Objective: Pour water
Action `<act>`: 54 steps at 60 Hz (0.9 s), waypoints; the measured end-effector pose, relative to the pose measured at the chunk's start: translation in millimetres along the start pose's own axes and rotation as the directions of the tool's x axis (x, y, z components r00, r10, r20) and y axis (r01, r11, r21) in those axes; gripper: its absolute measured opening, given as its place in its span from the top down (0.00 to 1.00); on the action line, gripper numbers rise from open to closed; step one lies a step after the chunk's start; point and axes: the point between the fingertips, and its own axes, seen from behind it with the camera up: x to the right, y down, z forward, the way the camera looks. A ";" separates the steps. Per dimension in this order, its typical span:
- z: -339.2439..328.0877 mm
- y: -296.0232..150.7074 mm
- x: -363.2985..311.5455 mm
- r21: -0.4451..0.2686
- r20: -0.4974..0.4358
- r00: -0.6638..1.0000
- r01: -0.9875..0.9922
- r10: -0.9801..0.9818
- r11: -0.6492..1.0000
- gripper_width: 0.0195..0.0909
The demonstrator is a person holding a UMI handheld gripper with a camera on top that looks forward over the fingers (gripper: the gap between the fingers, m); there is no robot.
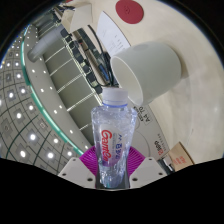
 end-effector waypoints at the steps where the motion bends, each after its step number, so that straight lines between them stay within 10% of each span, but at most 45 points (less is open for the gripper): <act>1: 2.5 -0.2 2.2 -0.002 -0.005 1.000 0.003 -0.003 1.000 0.81; 22: -0.8 22.9 -49.2 -0.085 -0.036 0.854 0.515 -0.519 0.853 0.81; 43: -36.3 -39.5 -210.8 0.050 -0.113 0.075 0.996 -0.991 0.070 0.81; 54: -58.2 -134.4 -199.2 -0.084 -0.291 -0.335 0.942 -0.896 -0.325 0.81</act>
